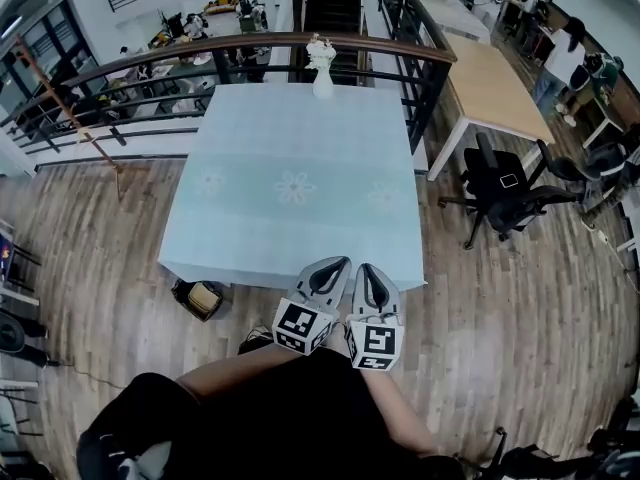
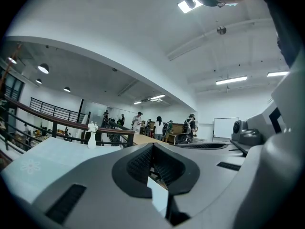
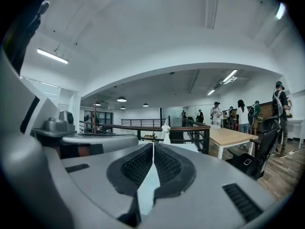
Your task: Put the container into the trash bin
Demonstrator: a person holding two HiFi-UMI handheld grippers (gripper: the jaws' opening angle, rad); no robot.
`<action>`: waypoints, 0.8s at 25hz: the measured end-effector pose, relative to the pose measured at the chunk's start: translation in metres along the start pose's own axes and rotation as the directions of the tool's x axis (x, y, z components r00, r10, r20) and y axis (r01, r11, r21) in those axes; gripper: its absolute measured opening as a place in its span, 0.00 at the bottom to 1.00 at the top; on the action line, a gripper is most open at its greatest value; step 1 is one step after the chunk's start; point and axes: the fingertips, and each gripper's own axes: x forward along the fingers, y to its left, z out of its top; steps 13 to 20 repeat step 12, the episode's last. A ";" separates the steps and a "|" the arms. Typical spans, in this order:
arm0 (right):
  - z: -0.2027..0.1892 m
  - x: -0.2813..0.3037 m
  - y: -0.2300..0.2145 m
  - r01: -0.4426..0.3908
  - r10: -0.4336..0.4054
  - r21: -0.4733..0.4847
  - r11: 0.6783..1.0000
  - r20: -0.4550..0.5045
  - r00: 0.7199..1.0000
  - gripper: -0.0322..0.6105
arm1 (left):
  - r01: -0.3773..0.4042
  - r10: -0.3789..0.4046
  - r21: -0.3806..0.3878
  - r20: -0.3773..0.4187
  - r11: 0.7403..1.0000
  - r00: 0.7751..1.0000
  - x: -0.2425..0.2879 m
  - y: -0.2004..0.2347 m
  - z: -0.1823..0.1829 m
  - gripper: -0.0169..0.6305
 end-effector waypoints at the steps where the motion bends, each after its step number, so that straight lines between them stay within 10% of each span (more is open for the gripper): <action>1: 0.000 0.000 0.001 -0.001 0.001 -0.003 1.000 -0.001 1.000 0.11 | -0.001 0.001 -0.009 0.000 1.000 1.000 -0.001 -0.001 0.000 0.05; 20: -0.009 -0.002 0.009 -0.030 0.029 -0.021 0.999 -0.033 0.999 0.11 | -0.044 0.044 0.013 0.003 0.999 0.999 -0.008 -0.004 -0.004 0.05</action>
